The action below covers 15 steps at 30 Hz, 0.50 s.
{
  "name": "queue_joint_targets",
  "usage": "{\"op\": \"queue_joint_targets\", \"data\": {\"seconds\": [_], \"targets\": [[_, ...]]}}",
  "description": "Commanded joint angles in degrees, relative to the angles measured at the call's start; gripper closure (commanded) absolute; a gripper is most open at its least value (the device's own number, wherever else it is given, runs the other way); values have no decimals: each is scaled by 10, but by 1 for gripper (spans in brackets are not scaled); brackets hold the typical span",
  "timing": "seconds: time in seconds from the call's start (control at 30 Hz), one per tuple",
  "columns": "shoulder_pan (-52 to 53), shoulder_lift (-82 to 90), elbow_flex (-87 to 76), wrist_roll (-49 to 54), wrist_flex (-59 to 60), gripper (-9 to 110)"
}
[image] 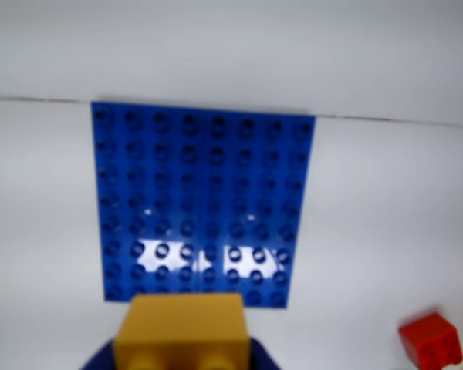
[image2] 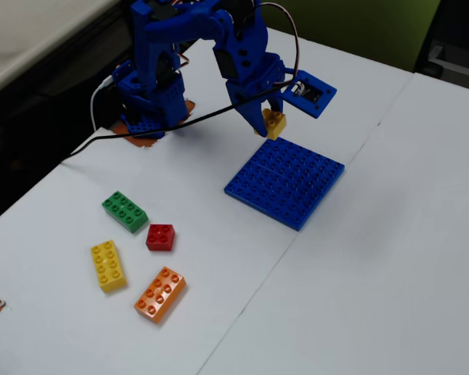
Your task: Pick up the 2x2 yellow block and go up the 8x8 blue block.
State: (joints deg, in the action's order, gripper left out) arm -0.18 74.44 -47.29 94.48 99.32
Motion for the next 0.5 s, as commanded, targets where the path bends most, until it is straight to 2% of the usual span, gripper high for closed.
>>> {"op": "queue_joint_targets", "data": {"seconds": [0.0,0.47], "targets": [[-2,-21,54,-8,-11,101],[-3,-71,88,-21,-29,101]]}}
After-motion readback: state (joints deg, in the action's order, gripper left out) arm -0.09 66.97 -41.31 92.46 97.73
